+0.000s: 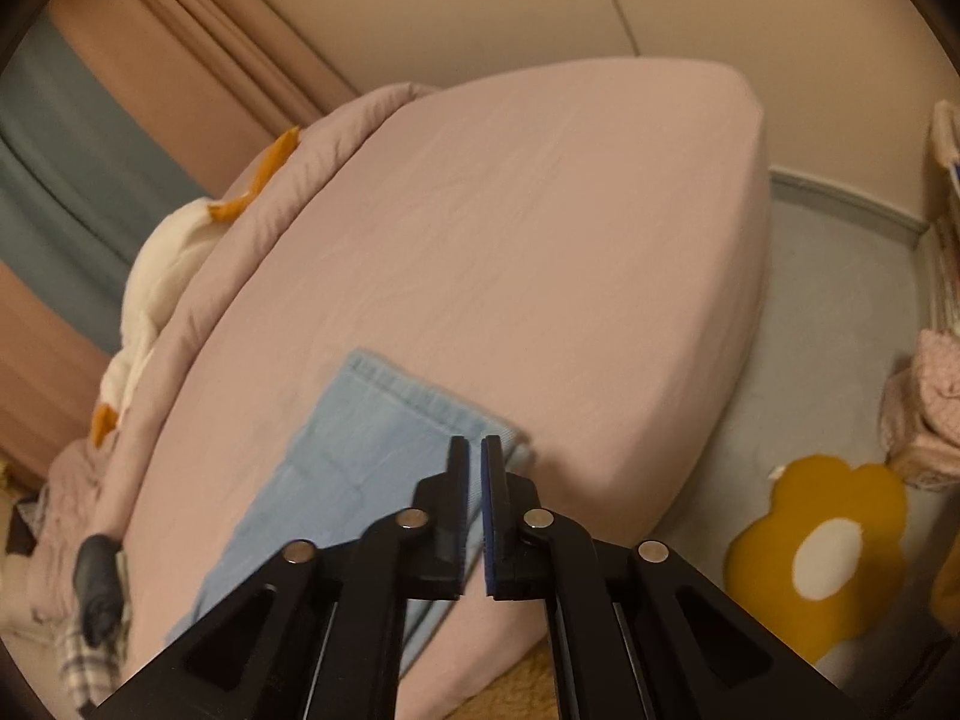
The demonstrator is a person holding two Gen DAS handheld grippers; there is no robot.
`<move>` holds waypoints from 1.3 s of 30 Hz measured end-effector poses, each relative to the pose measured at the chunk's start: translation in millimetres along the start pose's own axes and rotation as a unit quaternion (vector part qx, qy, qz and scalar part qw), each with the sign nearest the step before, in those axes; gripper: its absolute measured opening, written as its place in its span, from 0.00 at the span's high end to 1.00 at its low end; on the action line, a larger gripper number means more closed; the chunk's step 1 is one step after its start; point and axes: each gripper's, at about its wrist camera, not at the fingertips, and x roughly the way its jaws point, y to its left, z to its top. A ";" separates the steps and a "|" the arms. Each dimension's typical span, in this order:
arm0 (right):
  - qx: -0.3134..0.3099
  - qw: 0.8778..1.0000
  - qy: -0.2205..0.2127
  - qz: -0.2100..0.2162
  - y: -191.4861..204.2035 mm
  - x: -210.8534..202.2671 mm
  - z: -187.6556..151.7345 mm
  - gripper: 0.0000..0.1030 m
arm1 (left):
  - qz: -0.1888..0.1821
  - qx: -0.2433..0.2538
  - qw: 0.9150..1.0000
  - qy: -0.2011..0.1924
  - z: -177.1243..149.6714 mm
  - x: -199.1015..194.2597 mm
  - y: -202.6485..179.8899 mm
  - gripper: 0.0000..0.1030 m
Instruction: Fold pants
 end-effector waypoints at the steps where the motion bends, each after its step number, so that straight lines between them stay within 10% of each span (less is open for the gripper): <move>1: 0.004 1.000 0.007 0.006 1.1 2.0 0.4 0.89 | -0.001 0.000 1.000 0.001 0.2 -0.2 0.6 0.87; 3: 0.010 1.000 0.011 0.013 2.2 4.3 0.6 0.75 | 0.001 0.004 1.000 0.002 0.0 -0.5 -0.1 0.86; 22: 0.049 0.996 0.053 0.050 -9.8 34.4 -5.4 0.74 | 0.013 0.021 1.000 0.009 -0.2 0.7 -11.1 0.79; 24: 0.046 0.997 0.048 0.035 -8.2 35.1 -4.7 0.96 | 0.012 0.022 1.000 0.011 0.1 0.5 -12.1 0.76; 39: 0.043 0.999 0.024 -0.008 -7.9 29.3 -13.5 0.99 | 0.001 0.035 0.999 0.027 -6.6 -0.7 -20.0 0.54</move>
